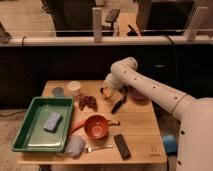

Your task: Place apple in metal cup

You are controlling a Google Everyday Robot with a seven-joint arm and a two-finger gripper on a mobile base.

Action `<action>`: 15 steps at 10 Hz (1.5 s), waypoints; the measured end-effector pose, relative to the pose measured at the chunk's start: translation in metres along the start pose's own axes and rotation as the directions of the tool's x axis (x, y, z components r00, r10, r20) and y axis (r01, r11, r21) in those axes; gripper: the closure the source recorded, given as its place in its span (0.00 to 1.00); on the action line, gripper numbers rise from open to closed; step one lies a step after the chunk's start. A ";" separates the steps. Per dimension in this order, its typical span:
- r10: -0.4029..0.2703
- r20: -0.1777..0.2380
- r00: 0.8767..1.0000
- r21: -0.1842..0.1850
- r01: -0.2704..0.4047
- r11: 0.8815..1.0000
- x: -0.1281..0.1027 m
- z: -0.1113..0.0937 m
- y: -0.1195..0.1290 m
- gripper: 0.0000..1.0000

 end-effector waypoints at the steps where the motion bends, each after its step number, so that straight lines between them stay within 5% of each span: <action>1: -0.003 -0.003 1.000 0.002 0.003 1.000 -0.002 -0.003 -0.001 1.00; 7: -0.015 -0.015 1.000 0.026 0.015 1.000 -0.009 -0.026 -0.012 1.00; 15: -0.048 -0.003 0.999 0.046 0.048 0.998 0.001 -0.021 -0.026 1.00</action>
